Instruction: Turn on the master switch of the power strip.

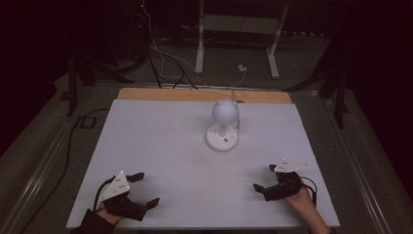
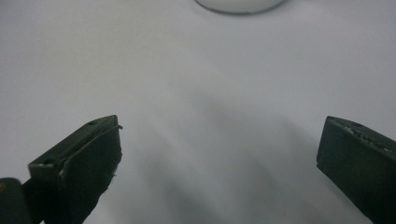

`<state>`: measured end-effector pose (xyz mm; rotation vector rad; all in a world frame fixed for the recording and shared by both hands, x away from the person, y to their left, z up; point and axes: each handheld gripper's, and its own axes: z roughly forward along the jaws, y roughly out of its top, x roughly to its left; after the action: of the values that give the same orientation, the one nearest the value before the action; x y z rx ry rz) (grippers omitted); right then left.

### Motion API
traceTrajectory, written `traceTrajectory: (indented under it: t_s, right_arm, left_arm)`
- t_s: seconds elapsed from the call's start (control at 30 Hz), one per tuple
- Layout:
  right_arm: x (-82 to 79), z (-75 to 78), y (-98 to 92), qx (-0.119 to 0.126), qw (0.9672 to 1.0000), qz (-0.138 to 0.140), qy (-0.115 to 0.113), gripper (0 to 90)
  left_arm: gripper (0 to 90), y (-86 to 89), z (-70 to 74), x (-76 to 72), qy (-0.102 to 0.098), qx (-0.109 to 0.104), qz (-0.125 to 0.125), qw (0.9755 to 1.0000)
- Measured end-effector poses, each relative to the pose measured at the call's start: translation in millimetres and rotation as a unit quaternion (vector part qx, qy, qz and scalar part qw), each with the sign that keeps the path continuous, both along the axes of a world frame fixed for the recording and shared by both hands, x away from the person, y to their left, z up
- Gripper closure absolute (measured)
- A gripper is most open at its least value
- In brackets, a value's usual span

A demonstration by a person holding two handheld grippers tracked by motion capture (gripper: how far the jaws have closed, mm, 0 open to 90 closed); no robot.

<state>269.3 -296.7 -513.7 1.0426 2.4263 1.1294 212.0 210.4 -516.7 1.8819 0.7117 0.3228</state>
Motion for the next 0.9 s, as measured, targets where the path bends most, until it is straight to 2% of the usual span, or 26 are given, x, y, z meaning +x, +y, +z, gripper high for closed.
traceTrajectory:
  t_s: [0.3, 0.4, 0.6, 0.73, 0.77, 0.9]
  right_arm:
    - [-19.0, -3.0, -23.0, -0.012, 0.9997, -0.02, 0.002, 0.0]
    - [-26.8, -3.6, -31.0, -0.023, 0.9994, -0.027, -0.002, 0.0]
    - [-33.6, -7.0, -38.9, -0.035, 0.9988, -0.035, 0.004, 0.0]
    - [-38.6, -8.7, -43.4, -0.047, 0.9983, -0.033, 0.007, 0.0]
    - [-39.9, -10.5, -45.2, -0.051, 0.9981, -0.03, 0.015, 0.0]
    - [-41.9, -11.0, -47.0, -0.058, 0.9979, -0.026, 0.015, 0.0]
  left_arm:
    - [0.1, 0.0, 0.0, -0.2, 0.0, 0.0, -0.001, 1.0]
    - [0.1, -0.3, -0.2, 0.1, 0.0, 0.002, -0.001, 1.0]
    - [0.1, 0.0, -0.2, -0.2, 0.0, 0.001, 0.0, 1.0]
    - [0.1, 0.1, -0.3, -0.1, 0.0, 0.001, 0.0, 1.0]
    - [0.1, -0.1, -0.4, 0.1, 0.001, 0.001, -0.001, 1.0]
    - [0.1, -0.7, -0.7, 0.0, 0.001, 0.001, -0.002, 1.0]
